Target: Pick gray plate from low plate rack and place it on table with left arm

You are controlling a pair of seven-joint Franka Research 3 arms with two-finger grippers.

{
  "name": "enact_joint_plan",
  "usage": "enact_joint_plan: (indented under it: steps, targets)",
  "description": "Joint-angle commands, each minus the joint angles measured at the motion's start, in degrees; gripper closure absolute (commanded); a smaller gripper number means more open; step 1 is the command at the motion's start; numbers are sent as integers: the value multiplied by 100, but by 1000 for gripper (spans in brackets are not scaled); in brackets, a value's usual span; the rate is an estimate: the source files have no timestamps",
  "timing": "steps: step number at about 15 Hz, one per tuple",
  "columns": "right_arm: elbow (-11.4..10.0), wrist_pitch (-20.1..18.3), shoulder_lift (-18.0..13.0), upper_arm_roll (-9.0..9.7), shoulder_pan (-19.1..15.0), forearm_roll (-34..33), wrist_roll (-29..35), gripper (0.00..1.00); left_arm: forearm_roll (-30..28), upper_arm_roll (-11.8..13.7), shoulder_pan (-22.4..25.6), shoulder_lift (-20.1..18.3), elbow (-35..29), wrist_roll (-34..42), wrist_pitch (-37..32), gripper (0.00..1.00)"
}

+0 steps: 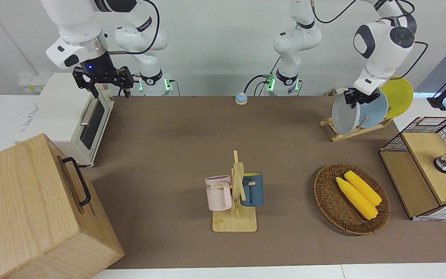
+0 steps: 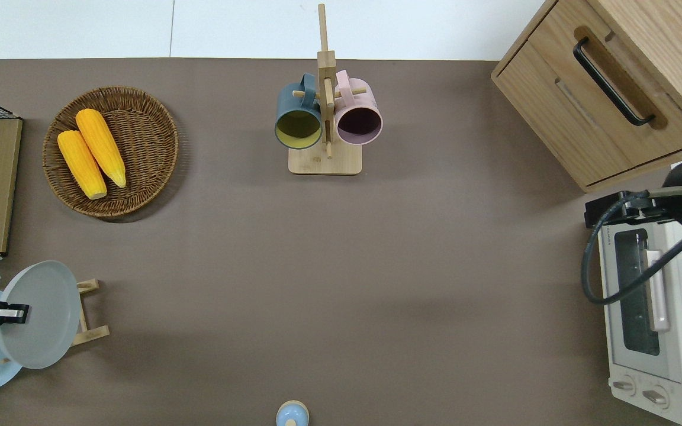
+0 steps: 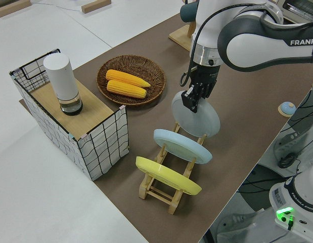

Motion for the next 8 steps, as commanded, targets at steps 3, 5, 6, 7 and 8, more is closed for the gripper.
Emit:
enact_joint_plan:
  steps: [3, 5, 6, 7, 8]
  targets:
    - [37, -14, 2, -34, 42, 15, 22, 17, 65, -183, -62, -49, 791, -137, -989, 1000]
    - [37, -5, 2, -34, 42, 15, 22, 17, 39, -228, -70, -49, 1011, -294, -1358, 1000]
    - [37, -5, 2, -34, 42, 15, 22, 17, -5, -280, -71, -49, 1056, -364, -1482, 1000]
    - [37, -5, 2, -34, 42, 15, 22, 17, -49, -316, -71, -58, 1074, -391, -1570, 1000]
    - [37, -5, 2, -34, 42, 15, 22, 17, -163, -316, -71, -58, 1074, -391, -1650, 1000]
